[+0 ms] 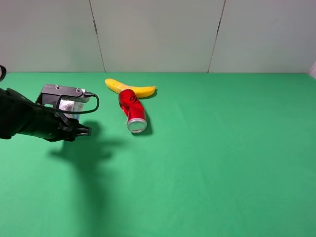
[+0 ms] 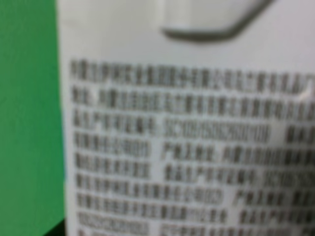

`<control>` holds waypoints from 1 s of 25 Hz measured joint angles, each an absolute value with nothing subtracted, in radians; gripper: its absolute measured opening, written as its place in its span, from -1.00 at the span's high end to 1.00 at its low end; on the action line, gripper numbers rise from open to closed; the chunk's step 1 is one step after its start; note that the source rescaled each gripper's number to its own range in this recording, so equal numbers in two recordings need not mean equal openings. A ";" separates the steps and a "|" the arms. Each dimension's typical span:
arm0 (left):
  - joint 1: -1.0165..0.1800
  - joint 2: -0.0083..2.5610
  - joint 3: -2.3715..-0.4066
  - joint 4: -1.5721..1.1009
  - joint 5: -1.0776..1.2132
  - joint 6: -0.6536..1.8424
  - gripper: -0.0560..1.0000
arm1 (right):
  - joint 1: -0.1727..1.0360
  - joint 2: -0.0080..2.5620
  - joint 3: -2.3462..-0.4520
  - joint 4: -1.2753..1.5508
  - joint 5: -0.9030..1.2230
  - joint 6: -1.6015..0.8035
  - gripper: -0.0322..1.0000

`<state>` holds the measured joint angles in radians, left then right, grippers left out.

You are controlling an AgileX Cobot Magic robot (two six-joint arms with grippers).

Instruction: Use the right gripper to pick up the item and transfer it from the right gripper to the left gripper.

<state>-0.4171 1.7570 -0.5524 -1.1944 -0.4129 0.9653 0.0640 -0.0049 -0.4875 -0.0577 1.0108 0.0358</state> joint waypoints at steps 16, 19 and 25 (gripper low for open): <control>-0.417 1.812 -0.635 -1.148 -0.416 0.917 0.89 | 0.064 -0.005 -0.487 -0.058 1.012 0.037 -1.00; -0.417 1.812 -0.635 -1.148 -0.414 0.917 0.89 | 0.064 -0.005 -0.487 -0.058 1.012 0.037 -1.00; -0.417 1.812 -0.636 -1.148 -0.420 0.917 0.27 | 0.064 -0.005 -0.487 -0.058 1.012 0.037 -1.00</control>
